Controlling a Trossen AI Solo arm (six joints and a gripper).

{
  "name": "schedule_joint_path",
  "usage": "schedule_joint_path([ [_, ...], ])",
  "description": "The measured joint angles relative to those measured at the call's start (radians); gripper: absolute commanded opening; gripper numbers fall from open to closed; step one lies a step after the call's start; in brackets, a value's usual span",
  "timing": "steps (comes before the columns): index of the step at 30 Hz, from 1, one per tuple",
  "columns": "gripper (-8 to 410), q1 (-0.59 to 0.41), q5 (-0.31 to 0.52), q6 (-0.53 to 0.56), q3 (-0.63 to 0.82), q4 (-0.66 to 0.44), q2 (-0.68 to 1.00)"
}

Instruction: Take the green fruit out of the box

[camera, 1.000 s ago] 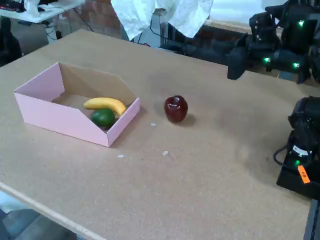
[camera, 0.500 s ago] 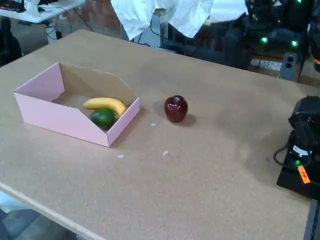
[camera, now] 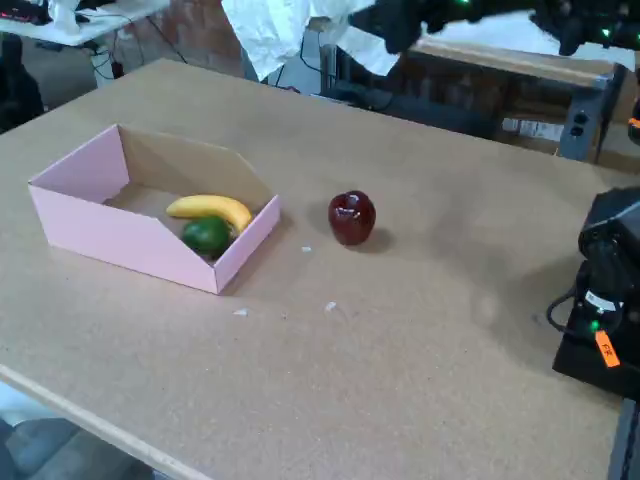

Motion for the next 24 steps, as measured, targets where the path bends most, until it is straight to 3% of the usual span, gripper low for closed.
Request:
schedule_joint_path([
  [6, 286, 0.015, 0.001, -0.038, 0.291, -0.288, 0.255],
  [9, 286, 0.024, 0.001, -0.099, 0.419, -0.376, 0.367],
  [16, 286, 0.035, 0.001, -0.298, 0.687, -0.512, 0.597],
  [24, 286, 0.037, 0.002, -0.401, 0.895, -0.595, 0.83],
])
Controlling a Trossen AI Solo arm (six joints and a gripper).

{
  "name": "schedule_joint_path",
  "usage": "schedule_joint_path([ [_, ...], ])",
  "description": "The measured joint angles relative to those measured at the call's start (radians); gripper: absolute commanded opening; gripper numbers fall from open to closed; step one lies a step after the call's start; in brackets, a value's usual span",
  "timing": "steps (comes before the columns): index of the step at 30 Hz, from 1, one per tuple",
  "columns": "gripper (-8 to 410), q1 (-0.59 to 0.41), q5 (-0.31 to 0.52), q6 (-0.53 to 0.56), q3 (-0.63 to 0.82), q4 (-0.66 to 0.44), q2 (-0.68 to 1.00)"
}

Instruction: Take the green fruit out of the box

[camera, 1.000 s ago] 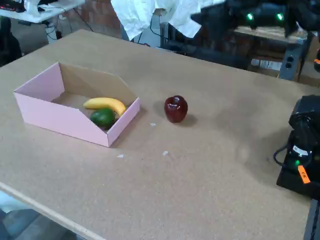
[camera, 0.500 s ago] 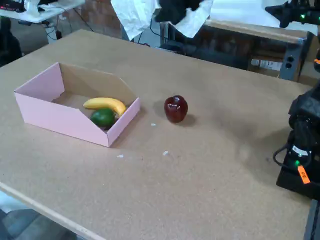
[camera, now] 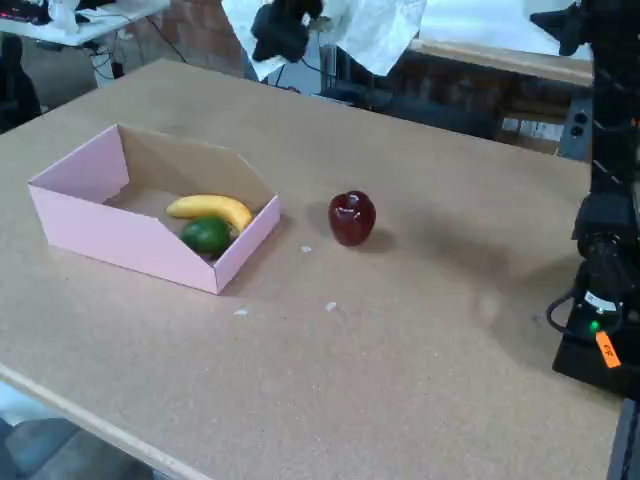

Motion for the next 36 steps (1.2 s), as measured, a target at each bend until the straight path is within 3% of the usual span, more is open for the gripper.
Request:
schedule_joint_path([
  [8, 286, 0.001, 0.001, -0.05, 0.096, -0.052, 0.192],
  [16, 286, 0.005, 0.002, -0.122, 0.104, -0.045, 0.301],
  [30, 286, 0.101, -0.027, -0.213, 0.104, -0.029, 0.352],
  [36, 286, 0.135, -0.041, -0.192, 0.104, -0.008, 0.351],
])
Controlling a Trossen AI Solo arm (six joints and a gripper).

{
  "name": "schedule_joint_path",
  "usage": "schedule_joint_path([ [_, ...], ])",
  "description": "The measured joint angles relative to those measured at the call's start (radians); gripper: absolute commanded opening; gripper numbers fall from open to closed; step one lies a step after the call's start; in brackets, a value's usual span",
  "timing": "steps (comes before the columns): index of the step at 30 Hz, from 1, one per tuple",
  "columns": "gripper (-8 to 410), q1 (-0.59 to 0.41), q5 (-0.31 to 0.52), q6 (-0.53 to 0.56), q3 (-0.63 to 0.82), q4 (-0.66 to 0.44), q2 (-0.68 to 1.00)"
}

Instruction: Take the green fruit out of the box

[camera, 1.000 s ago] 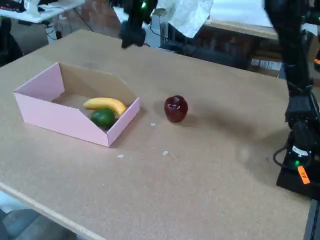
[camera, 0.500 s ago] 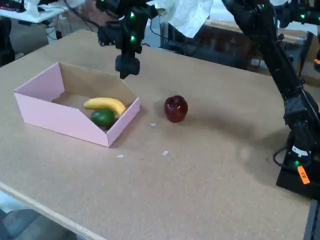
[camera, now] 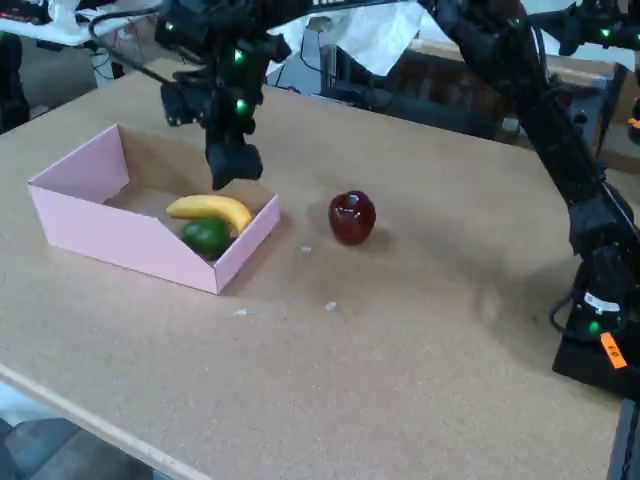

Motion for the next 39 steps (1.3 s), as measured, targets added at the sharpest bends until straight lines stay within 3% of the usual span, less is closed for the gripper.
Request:
schedule_joint_path([
  [14, 286, -0.006, 0.001, 0.044, 0.0, 0.091, 0.027],
  [39, 286, -0.039, -0.007, 0.078, -0.001, 0.119, 0.167],
])
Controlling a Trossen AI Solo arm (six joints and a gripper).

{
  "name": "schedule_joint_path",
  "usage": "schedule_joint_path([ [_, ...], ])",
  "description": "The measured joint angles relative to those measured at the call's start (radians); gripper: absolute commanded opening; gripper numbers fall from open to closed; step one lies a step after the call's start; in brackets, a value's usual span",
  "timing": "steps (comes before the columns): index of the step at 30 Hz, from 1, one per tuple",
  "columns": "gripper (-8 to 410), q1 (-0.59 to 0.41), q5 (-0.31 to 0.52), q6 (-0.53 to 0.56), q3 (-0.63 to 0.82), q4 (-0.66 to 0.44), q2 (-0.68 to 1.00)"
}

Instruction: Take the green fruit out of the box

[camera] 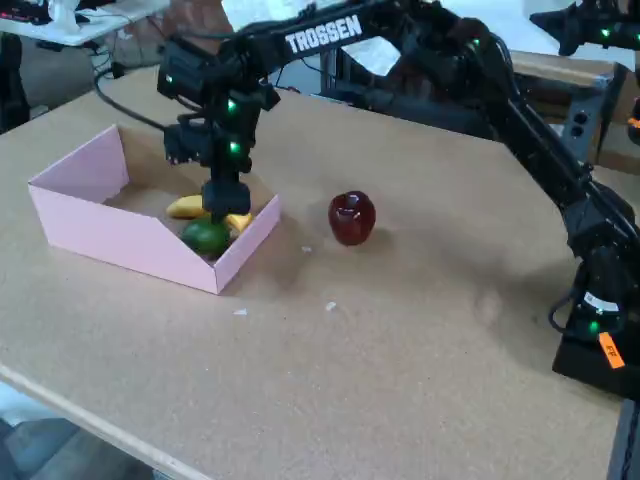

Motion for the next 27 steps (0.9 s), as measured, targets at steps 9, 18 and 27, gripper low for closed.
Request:
schedule_joint_path([
  [9, 286, -0.001, -0.028, -0.003, 0.0, 0.046, 0.039],
  [18, 286, -0.005, -0.042, -0.018, 0.0, 0.103, 0.062],
  [27, 286, -0.019, -0.043, -0.032, 0.0, 0.138, 0.072],
])
